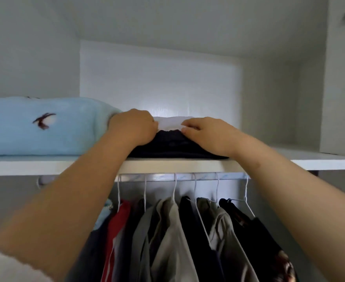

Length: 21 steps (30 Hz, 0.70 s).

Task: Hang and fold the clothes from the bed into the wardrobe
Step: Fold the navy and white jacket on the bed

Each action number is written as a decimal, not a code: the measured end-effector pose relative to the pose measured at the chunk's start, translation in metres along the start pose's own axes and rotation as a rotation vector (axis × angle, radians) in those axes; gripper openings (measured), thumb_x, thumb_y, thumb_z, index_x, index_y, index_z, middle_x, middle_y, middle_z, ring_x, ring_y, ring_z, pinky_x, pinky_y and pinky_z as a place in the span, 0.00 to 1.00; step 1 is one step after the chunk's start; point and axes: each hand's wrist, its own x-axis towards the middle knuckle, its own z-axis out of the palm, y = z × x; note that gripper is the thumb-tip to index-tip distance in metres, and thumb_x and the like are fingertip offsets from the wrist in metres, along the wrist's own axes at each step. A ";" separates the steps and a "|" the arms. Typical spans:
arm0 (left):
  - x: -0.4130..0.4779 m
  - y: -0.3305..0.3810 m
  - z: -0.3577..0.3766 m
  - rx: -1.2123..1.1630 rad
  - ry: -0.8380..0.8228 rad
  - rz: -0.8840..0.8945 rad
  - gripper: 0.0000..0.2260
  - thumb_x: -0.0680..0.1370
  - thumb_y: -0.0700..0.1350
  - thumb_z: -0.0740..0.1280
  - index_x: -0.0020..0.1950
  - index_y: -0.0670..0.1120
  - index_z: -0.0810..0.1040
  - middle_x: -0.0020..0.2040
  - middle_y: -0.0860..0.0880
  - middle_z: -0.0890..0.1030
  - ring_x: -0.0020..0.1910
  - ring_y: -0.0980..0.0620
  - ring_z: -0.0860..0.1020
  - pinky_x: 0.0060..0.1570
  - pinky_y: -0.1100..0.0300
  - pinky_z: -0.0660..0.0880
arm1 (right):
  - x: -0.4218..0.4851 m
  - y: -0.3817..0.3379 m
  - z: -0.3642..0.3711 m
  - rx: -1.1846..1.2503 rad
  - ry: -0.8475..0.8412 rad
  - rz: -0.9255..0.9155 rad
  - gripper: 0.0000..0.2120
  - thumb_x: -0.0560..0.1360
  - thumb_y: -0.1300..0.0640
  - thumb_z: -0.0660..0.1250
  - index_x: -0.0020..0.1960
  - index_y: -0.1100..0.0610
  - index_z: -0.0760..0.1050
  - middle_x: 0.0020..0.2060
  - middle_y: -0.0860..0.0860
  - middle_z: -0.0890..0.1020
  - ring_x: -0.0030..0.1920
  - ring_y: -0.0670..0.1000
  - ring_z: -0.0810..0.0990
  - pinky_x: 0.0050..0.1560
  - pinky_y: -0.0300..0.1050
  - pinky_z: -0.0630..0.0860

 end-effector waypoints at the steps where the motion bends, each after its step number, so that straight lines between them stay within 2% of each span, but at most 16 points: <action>1: -0.003 0.001 0.002 0.009 0.055 0.011 0.16 0.81 0.48 0.51 0.53 0.44 0.77 0.50 0.46 0.77 0.41 0.48 0.71 0.31 0.60 0.60 | -0.006 -0.001 0.004 -0.008 0.008 0.018 0.19 0.80 0.44 0.50 0.66 0.47 0.70 0.65 0.46 0.74 0.65 0.54 0.70 0.66 0.57 0.64; 3: -0.010 0.003 0.006 -0.036 0.126 0.058 0.17 0.81 0.49 0.50 0.49 0.45 0.77 0.48 0.46 0.78 0.40 0.48 0.70 0.34 0.59 0.61 | -0.013 -0.001 0.008 -0.029 0.011 0.054 0.20 0.81 0.44 0.48 0.70 0.43 0.64 0.68 0.45 0.71 0.67 0.53 0.68 0.67 0.58 0.63; 6: -0.027 0.004 0.007 -0.143 0.159 0.125 0.18 0.81 0.52 0.50 0.50 0.47 0.78 0.52 0.47 0.80 0.43 0.48 0.71 0.42 0.56 0.63 | -0.022 -0.004 0.006 0.027 0.098 0.108 0.18 0.81 0.46 0.51 0.68 0.44 0.68 0.65 0.46 0.74 0.66 0.53 0.69 0.67 0.56 0.63; 8: -0.042 0.005 0.000 -0.243 0.176 0.128 0.15 0.80 0.53 0.52 0.52 0.53 0.77 0.54 0.51 0.80 0.50 0.47 0.74 0.55 0.52 0.65 | -0.034 -0.007 0.005 0.139 0.162 0.122 0.15 0.80 0.48 0.55 0.64 0.45 0.72 0.62 0.46 0.76 0.63 0.52 0.71 0.67 0.55 0.63; 9: -0.050 0.008 -0.004 -0.304 0.192 0.134 0.14 0.80 0.54 0.53 0.52 0.55 0.77 0.52 0.53 0.80 0.52 0.47 0.74 0.64 0.49 0.59 | -0.043 -0.007 0.005 0.194 0.184 0.125 0.15 0.79 0.48 0.56 0.63 0.45 0.73 0.61 0.46 0.77 0.62 0.51 0.72 0.68 0.54 0.63; 11: -0.069 0.021 -0.011 -0.470 0.259 0.177 0.12 0.79 0.54 0.55 0.49 0.55 0.78 0.44 0.56 0.79 0.45 0.51 0.73 0.70 0.48 0.50 | -0.064 -0.005 0.001 0.272 0.236 0.144 0.15 0.78 0.47 0.58 0.63 0.45 0.73 0.60 0.43 0.77 0.63 0.49 0.72 0.68 0.51 0.63; 12: -0.081 0.029 -0.014 -0.593 0.299 0.205 0.12 0.79 0.53 0.56 0.47 0.55 0.78 0.40 0.58 0.77 0.41 0.55 0.72 0.70 0.52 0.53 | -0.076 -0.004 -0.002 0.316 0.271 0.162 0.15 0.78 0.47 0.59 0.62 0.45 0.74 0.58 0.43 0.77 0.62 0.48 0.72 0.67 0.49 0.64; 13: -0.095 0.040 -0.016 -0.740 0.324 0.228 0.10 0.79 0.53 0.57 0.45 0.55 0.78 0.38 0.61 0.77 0.38 0.59 0.73 0.65 0.58 0.62 | -0.090 -0.001 -0.006 0.365 0.307 0.189 0.14 0.77 0.46 0.59 0.61 0.44 0.74 0.56 0.42 0.77 0.61 0.48 0.73 0.66 0.47 0.65; 14: -0.108 0.051 -0.018 -0.884 0.327 0.247 0.08 0.78 0.53 0.59 0.44 0.57 0.77 0.36 0.63 0.77 0.38 0.61 0.74 0.54 0.65 0.69 | -0.105 0.003 -0.010 0.413 0.338 0.222 0.13 0.76 0.45 0.60 0.59 0.43 0.75 0.56 0.42 0.78 0.61 0.47 0.74 0.65 0.46 0.67; 15: -0.120 0.065 -0.019 -1.003 0.316 0.265 0.07 0.77 0.53 0.60 0.43 0.57 0.78 0.36 0.64 0.77 0.39 0.64 0.75 0.44 0.68 0.70 | -0.122 0.007 -0.014 0.453 0.368 0.255 0.10 0.76 0.45 0.60 0.55 0.43 0.75 0.55 0.42 0.78 0.60 0.47 0.74 0.64 0.45 0.67; 16: -0.131 0.081 -0.020 -1.092 0.293 0.287 0.07 0.77 0.52 0.61 0.42 0.58 0.78 0.37 0.65 0.78 0.40 0.64 0.75 0.41 0.67 0.70 | -0.141 0.013 -0.019 0.480 0.400 0.287 0.07 0.76 0.45 0.61 0.52 0.43 0.75 0.54 0.41 0.79 0.59 0.46 0.74 0.62 0.44 0.68; 19: -0.165 0.138 -0.020 -1.275 0.111 0.375 0.08 0.75 0.51 0.63 0.37 0.61 0.77 0.36 0.65 0.78 0.38 0.63 0.75 0.39 0.66 0.70 | -0.210 0.032 -0.035 0.513 0.489 0.410 0.05 0.76 0.49 0.63 0.43 0.45 0.76 0.44 0.38 0.80 0.51 0.42 0.77 0.53 0.36 0.71; 21: -0.191 0.184 -0.020 -1.359 -0.063 0.452 0.08 0.75 0.51 0.63 0.37 0.61 0.77 0.37 0.64 0.80 0.39 0.66 0.76 0.40 0.67 0.71 | -0.266 0.047 -0.047 0.499 0.540 0.536 0.05 0.76 0.51 0.63 0.43 0.45 0.76 0.43 0.40 0.80 0.48 0.41 0.77 0.48 0.33 0.70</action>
